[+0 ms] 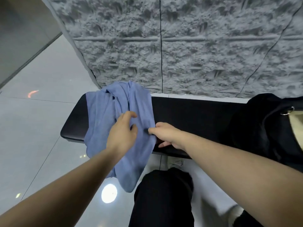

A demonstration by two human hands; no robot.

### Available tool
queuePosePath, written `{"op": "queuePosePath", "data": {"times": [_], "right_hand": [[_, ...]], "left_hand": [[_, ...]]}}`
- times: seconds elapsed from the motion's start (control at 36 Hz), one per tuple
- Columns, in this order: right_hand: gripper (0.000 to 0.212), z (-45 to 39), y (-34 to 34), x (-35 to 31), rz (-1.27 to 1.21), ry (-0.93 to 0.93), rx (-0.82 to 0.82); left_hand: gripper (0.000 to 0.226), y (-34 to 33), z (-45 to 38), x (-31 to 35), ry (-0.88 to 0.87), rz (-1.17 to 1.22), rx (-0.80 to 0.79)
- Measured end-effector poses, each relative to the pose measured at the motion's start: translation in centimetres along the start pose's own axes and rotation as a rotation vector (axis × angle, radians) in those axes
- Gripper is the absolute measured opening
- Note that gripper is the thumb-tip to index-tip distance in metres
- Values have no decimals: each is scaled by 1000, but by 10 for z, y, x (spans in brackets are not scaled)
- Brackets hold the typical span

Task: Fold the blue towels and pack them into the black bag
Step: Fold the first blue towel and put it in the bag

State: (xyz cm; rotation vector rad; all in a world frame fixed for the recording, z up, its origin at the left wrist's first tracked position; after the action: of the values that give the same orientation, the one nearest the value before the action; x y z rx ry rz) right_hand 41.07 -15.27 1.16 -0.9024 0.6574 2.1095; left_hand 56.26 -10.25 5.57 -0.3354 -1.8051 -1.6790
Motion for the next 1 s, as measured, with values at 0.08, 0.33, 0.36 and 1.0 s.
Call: {"op": "queuePosePath", "data": {"times": [0.08, 0.33, 0.36, 1.0], "right_hand": [[17, 7, 8, -1, -48, 14, 31], [26, 41, 40, 2, -66, 88, 220], [30, 46, 44, 3, -59, 95, 230], [47, 135, 119, 4, -305, 131, 232]], "left_hand": [[32, -5, 0, 4, 96, 189, -23], [45, -22, -3, 28, 532, 783, -64], [46, -26, -4, 31, 599, 859, -87], [29, -71, 53, 189, 181, 634, -477]]}}
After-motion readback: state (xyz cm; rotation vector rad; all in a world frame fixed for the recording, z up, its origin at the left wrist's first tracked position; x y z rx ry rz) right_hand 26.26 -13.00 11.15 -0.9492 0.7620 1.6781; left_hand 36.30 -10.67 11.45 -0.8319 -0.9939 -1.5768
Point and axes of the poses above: each hand's wrist, its own z-axis away from the middle knuckle, its own y-axis out of the back of the hand, x = y × z, the point moved 3 cm from there along -z, towards the middle knuckle, and after that the axes turned 2 degrees about y, right-handed, at the moved point
